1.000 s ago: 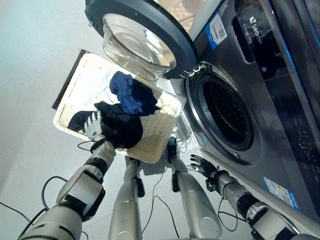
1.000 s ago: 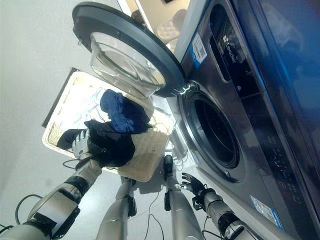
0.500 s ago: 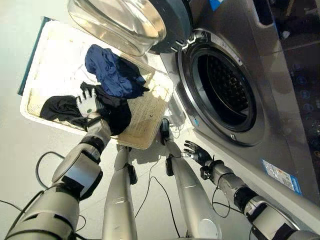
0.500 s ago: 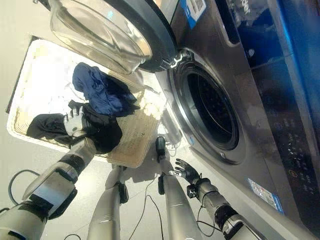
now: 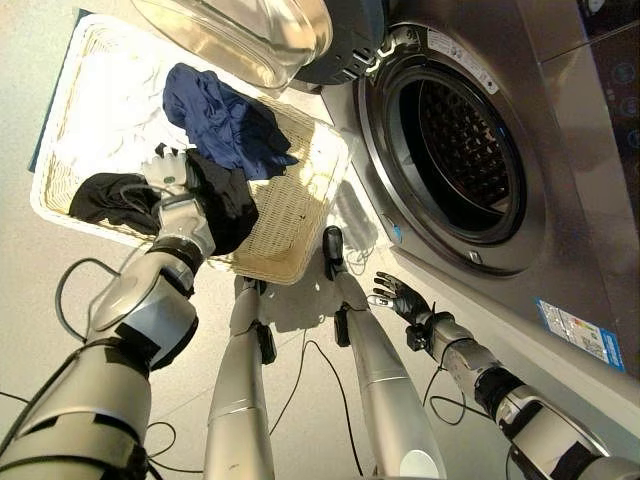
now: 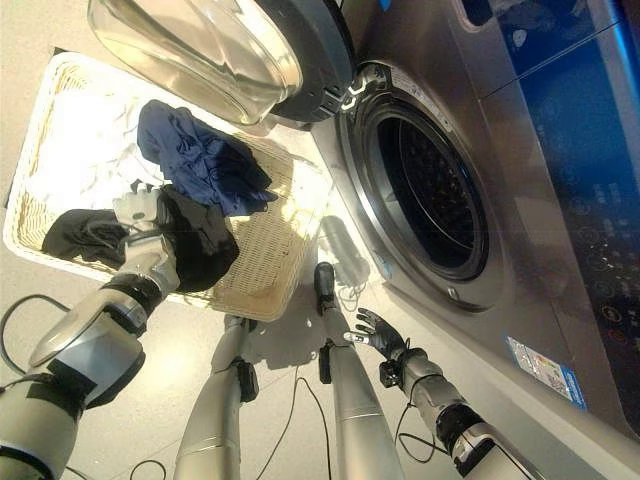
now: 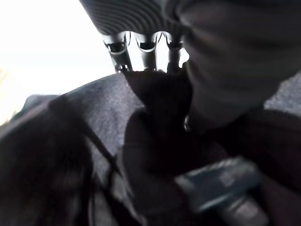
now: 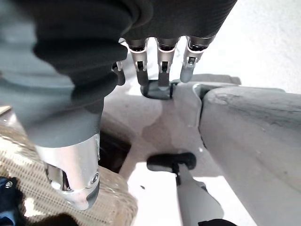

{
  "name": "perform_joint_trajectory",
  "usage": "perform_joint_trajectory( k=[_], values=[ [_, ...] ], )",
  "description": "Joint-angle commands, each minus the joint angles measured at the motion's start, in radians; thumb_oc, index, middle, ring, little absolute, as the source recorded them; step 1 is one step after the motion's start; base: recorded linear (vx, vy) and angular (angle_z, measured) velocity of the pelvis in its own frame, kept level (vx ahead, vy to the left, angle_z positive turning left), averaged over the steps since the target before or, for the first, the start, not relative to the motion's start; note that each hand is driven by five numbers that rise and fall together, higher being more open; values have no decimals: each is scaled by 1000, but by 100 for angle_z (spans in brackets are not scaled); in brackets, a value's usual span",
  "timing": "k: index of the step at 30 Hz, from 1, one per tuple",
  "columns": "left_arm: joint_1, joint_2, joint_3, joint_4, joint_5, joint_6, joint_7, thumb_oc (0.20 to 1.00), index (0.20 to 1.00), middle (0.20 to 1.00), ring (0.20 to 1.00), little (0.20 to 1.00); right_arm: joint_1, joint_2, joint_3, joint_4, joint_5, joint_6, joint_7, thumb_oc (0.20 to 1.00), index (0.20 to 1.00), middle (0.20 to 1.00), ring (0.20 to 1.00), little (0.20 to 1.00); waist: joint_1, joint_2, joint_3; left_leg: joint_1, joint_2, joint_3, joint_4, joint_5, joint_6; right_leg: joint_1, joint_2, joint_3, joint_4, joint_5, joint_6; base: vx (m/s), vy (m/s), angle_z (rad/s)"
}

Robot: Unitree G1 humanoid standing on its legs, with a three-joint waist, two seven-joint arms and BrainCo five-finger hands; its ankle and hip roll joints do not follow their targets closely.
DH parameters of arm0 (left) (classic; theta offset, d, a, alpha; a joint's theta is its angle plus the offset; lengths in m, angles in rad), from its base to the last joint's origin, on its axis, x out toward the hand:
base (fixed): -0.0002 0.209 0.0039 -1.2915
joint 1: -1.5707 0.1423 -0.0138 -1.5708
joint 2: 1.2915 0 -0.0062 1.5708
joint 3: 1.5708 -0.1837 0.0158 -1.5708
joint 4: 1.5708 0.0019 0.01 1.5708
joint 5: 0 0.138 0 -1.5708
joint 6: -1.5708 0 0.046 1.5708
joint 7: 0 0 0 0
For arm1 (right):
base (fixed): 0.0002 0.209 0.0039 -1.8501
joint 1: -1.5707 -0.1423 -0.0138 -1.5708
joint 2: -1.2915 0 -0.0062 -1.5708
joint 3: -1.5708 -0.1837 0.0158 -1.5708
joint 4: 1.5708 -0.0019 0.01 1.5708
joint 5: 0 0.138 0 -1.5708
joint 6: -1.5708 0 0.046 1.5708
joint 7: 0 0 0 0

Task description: Put the clothes into the washing machine.

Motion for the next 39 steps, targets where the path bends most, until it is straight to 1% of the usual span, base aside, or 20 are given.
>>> perform_joint_trajectory(
  k=[1,2,3,5,6,8,9,10,14,18,19,21,22,25,26,31,32,33,38,39],
  values=[
    [161,-114,24,15,-45,-67,-161,200,200,200,200,200,7,-2,10,-45,30,-10,14,1000,1000,1000,1000,1000,-40,-44,43,55,-53,9,49,-63,-37,60,67,3,-146,133,32,0,0,0],
    [161,-114,26,15,-52,-65,-140,200,200,200,200,200,6,-1,7,-37,28,-12,20,1000,1000,1000,1000,1000,-38,-42,43,65,-53,9,44,-60,-38,71,68,4,-148,131,32,-36,-32,0],
    [161,-115,31,25,-70,-82,-112,200,200,200,200,200,5,5,3,-20,30,-19,27,1000,1000,1000,1000,1000,-33,-36,43,83,-51,7,32,-53,-39,89,68,5,-148,126,31,-41,-40,-2],
    [167,-116,40,31,-137,-106,-95,200,200,200,200,200,3,8,-1,-5,27,-24,31,1000,1000,1000,1000,1000,-26,-28,43,99,-48,2,21,-45,-41,104,69,5,-144,120,29,-21,-21,-1],
    [167,-116,40,31,-137,-106,-95,200,200,200,200,200,3,8,-1,-5,27,-24,31,1000,1000,1000,1000,1000,-26,-28,43,99,-48,2,21,-45,-41,104,69,5,-144,120,29,-31,-33,5],
    [191,-116,84,47,-209,-152,-32,200,200,200,200,200,6,18,-8,8,19,-25,18,1000,1000,1000,1000,1000,-10,-13,43,139,-45,-9,-2,-31,-43,141,70,3,-137,105,26,-39,-53,6],
    [195,-115,94,48,-217,-159,-24,200,200,200,200,200,8,20,-9,9,18,-24,14,1000,1000,1000,1000,1000,-8,-10,43,146,-45,-11,-6,-29,-44,148,70,2,-135,103,25,-40,-69,8],
    [216,-109,133,45,-268,-193,29,200,200,200,200,200,12,25,-18,20,15,-25,9,1000,1000,1000,1000,1000,5,1,43,177,-42,-20,-26,-18,-47,178,70,-1,-135,94,22,-29,-50,9],
    [245,-91,188,27,-324,-237,73,200,200,200,200,200,25,26,-36,30,7,-22,2,1000,1000,1000,1000,1000,24,20,43,236,-41,-37,-60,-4,-50,228,73,-8,-136,83,19,-22,-46,15],
    [321,-65,279,-17,-370,-312,143,200,200,200,200,200,56,25,-77,45,-9,-39,-18,1000,1000,1000,1000,1000,62,49,43,337,-38,-60,-95,10,-52,322,70,-35,-130,58,14,-32,-45,12],
    [320,-64,281,-18,-373,-314,146,200,200,200,200,200,54,25,-79,46,-10,-41,-19,1000,1000,1000,1000,1000,62,49,43,334,-38,-61,-94,12,-52,320,69,-36,-129,58,14,-26,-38,20],
    [345,-53,308,-38,-377,-324,151,200,200,200,200,200,63,21,-95,46,-16,-44,-20,1000,1000,1000,1000,1000,73,55,43,370,-36,-67,-103,9,-52,355,67,-45,-125,46,14,-11,-31,21],
    [381,-45,341,-66,-392,-341,166,200,200,200,200,200,72,19,-113,44,-19,-46,-25,1000,1000,1000,1000,1000,88,63,43,413,-36,-73,-112,8,-53,398,64,-59,-122,33,14,-8,-25,9],
    [425,-38,378,-102,-416,-371,197,200,200,200,200,200,84,19,-130,41,-24,-49,-29,1000,1000,1000,1000,1000,102,73,43,455,-32,-78,-124,6,-53,441,62,-75,-120,18,14,3,-23,11],
    [466,-34,412,-144,-433,-401,222,200,200,200,200,200,92,16,-147,32,-32,-50,-30,1000,1000,1000,1000,1000,112,82,43,486,-30,-81,-132,6,-55,475,60,-88,-123,10,14,3,-10,7],
    [560,-31,481,-269,-466,-452,264,200,200,200,200,200,122,10,-177,-17,-41,-59,-38,1000,1000,1000,1000,1000,133,98,43,552,-28,-90,-150,-1,-55,547,58,-110,-130,-10,15,-4,-2,11],
    [560,-31,481,-269,-466,-452,264,200,200,200,200,200,122,10,-177,-17,-41,-59,-38,1000,1000,1000,1000,1000,133,98,43,552,-28,-90,-150,-1,-55,547,58,-110,-130,-10,15,-4,-6,13],
    [637,-40,527,-374,-490,-496,268,200,200,200,200,200,146,7,-198,-70,-48,-70,-56,1000,1000,1000,1000,1000,150,110,43,599,-28,-96,-160,-9,-54,600,54,-123,-140,-20,16,-2,-5,6],
    [644,-42,531,-382,-492,-502,271,200,200,200,200,200,149,7,-200,-76,-50,-72,-57,1000,1000,1000,1000,1000,150,111,43,603,-28,-96,-161,-10,-54,605,54,-125,-141,-21,16,0,-3,11],
    [734,-72,568,-481,-526,-543,270,200,200,200,200,200,177,11,-216,-146,-71,-92,-72,1000,1000,1000,1000,1000,167,123,43,649,-31,-104,-167,-19,-51,656,51,-139,-144,-35,17,-2,-11,12]
  ],
)
